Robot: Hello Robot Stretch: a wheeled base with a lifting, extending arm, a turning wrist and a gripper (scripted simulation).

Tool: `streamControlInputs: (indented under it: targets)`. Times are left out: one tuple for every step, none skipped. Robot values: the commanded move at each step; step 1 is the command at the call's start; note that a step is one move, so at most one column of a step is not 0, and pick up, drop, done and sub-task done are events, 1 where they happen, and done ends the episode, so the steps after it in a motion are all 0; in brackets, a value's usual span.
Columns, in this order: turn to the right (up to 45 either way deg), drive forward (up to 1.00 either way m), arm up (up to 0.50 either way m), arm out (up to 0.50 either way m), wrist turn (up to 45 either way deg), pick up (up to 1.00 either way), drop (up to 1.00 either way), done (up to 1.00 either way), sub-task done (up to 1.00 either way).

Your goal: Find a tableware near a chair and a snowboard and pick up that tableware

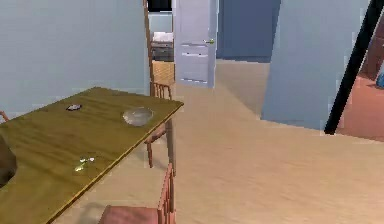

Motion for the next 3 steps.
streamControlInputs:
  targets:
    - [-45.0,0.00,0.00,0.00,0.0,0.00,0.00,0.00,0.00]
    - [-45.0,0.00,0.00,0.00,0.0,0.00,0.00,0.00,0.00]
    - [-15.0,0.00,0.00,0.00,0.0,0.00,0.00,0.00,0.00]
